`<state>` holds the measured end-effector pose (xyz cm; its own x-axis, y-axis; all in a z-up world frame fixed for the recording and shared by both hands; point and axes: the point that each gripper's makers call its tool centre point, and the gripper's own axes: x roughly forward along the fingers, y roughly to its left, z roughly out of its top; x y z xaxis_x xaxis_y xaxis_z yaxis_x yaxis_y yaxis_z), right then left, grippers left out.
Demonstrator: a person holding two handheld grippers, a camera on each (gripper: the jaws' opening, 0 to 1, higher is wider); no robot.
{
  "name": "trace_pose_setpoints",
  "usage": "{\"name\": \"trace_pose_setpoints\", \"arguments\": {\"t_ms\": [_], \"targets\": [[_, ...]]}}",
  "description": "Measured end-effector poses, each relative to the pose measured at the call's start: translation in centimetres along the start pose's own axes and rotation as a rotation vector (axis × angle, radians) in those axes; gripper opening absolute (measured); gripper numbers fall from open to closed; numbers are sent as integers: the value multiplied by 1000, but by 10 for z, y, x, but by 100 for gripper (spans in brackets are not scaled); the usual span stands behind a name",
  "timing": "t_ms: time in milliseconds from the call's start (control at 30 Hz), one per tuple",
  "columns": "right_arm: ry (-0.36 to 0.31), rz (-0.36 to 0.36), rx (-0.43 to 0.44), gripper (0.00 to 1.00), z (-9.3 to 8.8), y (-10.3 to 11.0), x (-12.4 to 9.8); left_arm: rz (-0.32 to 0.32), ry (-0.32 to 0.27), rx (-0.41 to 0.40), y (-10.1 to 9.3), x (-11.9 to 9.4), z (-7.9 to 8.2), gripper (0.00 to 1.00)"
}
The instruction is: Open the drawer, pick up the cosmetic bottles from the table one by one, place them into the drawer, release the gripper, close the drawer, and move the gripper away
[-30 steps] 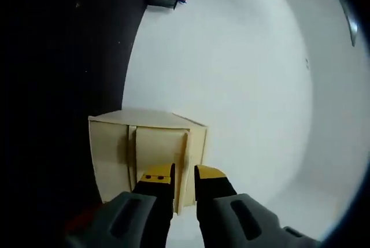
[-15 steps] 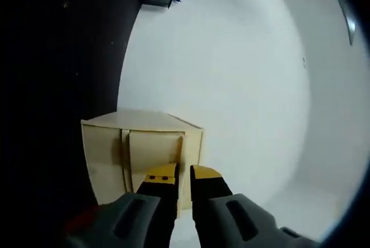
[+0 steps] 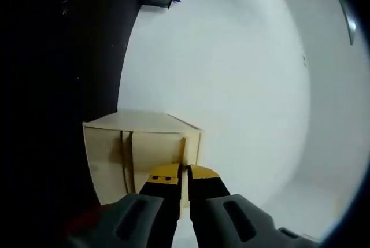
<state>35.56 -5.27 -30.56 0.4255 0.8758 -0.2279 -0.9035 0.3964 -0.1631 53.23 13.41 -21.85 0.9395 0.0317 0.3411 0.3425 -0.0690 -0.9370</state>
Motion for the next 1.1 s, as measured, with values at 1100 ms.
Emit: {"name": "trace_pose_setpoints", "arguments": {"t_ms": [1100], "targets": [[-4, -16, -7, 30, -6, 1, 2, 3, 34, 9, 2, -10, 17, 7]]}}
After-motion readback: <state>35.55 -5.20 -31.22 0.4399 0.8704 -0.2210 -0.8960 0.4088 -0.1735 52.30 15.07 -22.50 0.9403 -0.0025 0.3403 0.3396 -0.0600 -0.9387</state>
